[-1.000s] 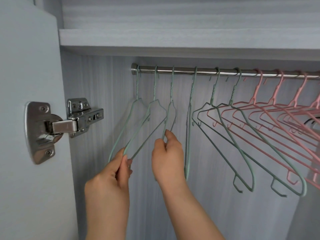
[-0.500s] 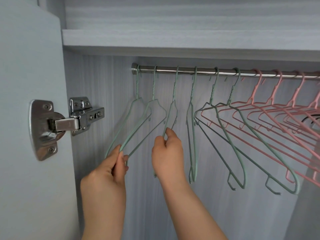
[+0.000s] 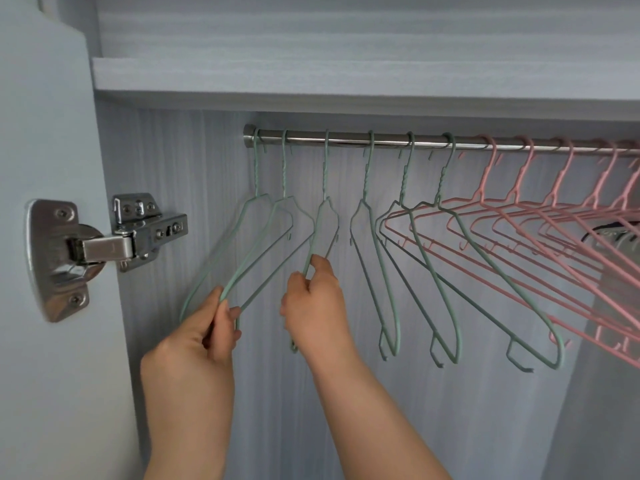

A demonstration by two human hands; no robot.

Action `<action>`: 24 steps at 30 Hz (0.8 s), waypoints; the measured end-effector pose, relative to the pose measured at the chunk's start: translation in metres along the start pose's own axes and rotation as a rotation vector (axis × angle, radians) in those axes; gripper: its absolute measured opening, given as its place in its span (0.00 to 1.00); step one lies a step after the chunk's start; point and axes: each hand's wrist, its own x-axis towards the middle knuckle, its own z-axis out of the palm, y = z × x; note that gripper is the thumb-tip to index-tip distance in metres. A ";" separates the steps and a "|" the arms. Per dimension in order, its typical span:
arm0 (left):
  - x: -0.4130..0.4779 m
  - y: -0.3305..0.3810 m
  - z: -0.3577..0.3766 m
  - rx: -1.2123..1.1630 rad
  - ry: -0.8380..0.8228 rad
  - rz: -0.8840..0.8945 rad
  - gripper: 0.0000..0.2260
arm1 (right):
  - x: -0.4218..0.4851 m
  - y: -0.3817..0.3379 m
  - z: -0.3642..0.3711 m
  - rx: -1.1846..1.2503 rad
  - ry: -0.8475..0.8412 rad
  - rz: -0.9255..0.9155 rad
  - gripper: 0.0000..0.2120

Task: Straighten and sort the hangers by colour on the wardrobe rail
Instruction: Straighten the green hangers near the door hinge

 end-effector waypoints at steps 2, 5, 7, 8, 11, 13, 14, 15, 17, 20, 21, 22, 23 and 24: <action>-0.001 -0.001 0.000 -0.025 0.014 -0.022 0.24 | -0.005 -0.001 -0.003 -0.056 -0.045 0.013 0.28; -0.002 -0.002 0.001 -0.069 0.027 -0.045 0.22 | -0.020 -0.006 -0.013 -0.296 -0.076 -0.045 0.34; -0.003 -0.001 0.004 -0.097 0.026 -0.062 0.18 | -0.033 -0.012 -0.024 -0.477 -0.034 -0.112 0.33; -0.003 0.000 0.003 -0.107 0.027 -0.071 0.19 | -0.040 -0.015 -0.030 -0.546 -0.002 -0.163 0.32; -0.007 0.008 -0.002 -0.038 0.053 0.028 0.21 | -0.055 -0.019 -0.054 -0.613 0.111 -0.308 0.25; -0.013 0.020 -0.003 -0.061 0.044 0.114 0.21 | -0.060 -0.018 -0.072 -0.600 0.173 -0.345 0.23; -0.020 0.027 -0.001 -0.080 0.051 0.167 0.19 | -0.061 -0.015 -0.080 -0.585 0.192 -0.352 0.22; -0.027 0.038 0.004 -0.118 0.052 0.207 0.16 | -0.063 -0.011 -0.086 -0.565 0.206 -0.356 0.22; -0.043 0.058 0.015 -0.217 -0.030 0.240 0.10 | -0.067 -0.004 -0.096 -0.531 0.251 -0.389 0.20; -0.058 0.070 0.031 -0.234 -0.234 0.173 0.15 | -0.069 0.009 -0.111 -0.499 0.385 -0.432 0.17; -0.059 0.073 0.035 -0.192 -0.283 0.175 0.17 | -0.069 0.012 -0.117 -0.504 0.433 -0.444 0.16; -0.061 0.074 0.039 -0.151 -0.323 0.181 0.18 | -0.067 0.014 -0.123 -0.513 0.468 -0.450 0.16; -0.062 0.074 0.044 -0.119 -0.345 0.189 0.19 | -0.066 0.015 -0.128 -0.516 0.485 -0.442 0.16; -0.064 0.072 0.049 -0.087 -0.350 0.185 0.22 | -0.066 0.015 -0.131 -0.510 0.486 -0.432 0.16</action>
